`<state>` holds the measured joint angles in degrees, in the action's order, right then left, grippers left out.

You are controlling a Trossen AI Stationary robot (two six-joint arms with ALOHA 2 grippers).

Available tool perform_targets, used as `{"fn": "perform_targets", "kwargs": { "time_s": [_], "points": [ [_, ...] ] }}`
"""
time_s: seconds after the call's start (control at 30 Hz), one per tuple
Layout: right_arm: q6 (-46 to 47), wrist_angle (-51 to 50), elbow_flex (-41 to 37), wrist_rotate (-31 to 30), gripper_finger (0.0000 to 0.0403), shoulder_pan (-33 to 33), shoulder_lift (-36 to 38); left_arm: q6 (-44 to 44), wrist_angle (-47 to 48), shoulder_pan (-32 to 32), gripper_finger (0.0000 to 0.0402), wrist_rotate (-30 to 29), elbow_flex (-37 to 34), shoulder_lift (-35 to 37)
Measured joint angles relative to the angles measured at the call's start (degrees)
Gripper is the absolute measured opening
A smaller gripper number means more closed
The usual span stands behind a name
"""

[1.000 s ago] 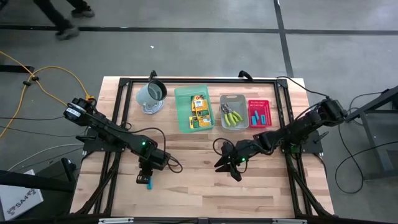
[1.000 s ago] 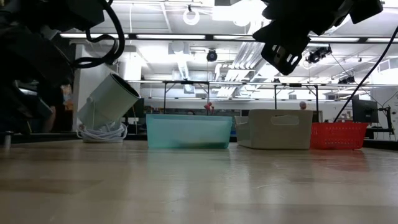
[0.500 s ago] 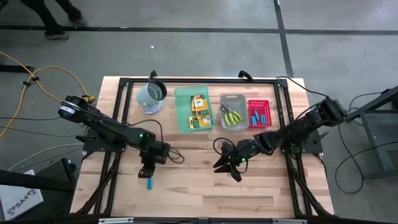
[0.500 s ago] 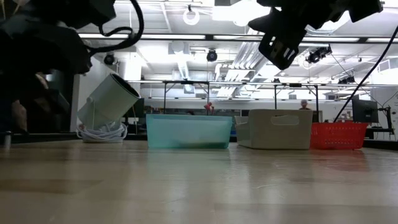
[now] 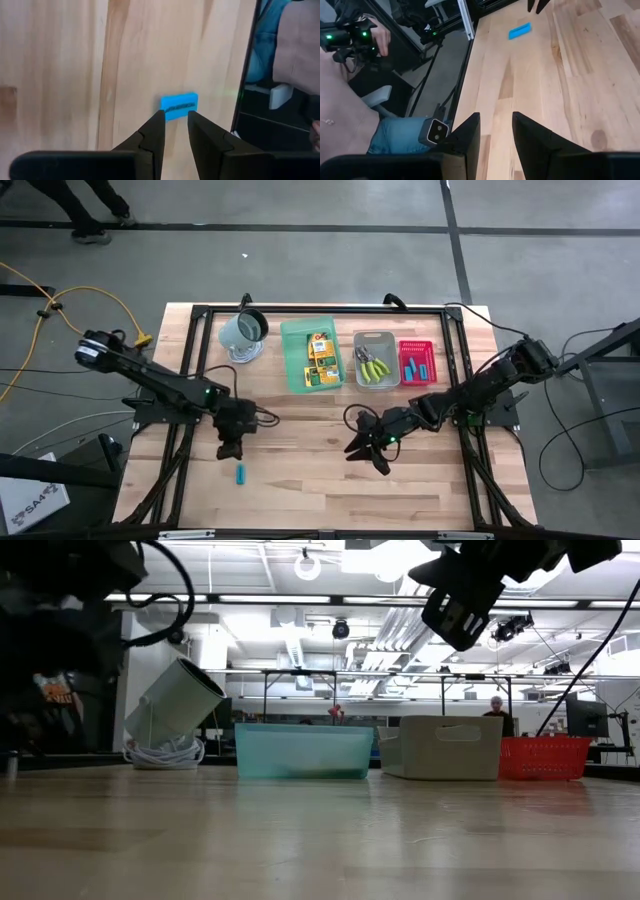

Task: Pick & Place School Supplies
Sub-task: Put the blue eraser into the red bin

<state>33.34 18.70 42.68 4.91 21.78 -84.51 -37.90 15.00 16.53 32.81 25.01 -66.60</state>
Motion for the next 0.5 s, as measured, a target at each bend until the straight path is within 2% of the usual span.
{"fn": "perform_targets", "kwargs": {
  "time_s": [0.5],
  "points": [
    [-0.04, -0.01, 0.0, -0.29, 0.0105, 0.0, 0.0, -0.65, -1.38, 5.61, 0.008, -7.07, -0.37, -0.24]
  ]
}}
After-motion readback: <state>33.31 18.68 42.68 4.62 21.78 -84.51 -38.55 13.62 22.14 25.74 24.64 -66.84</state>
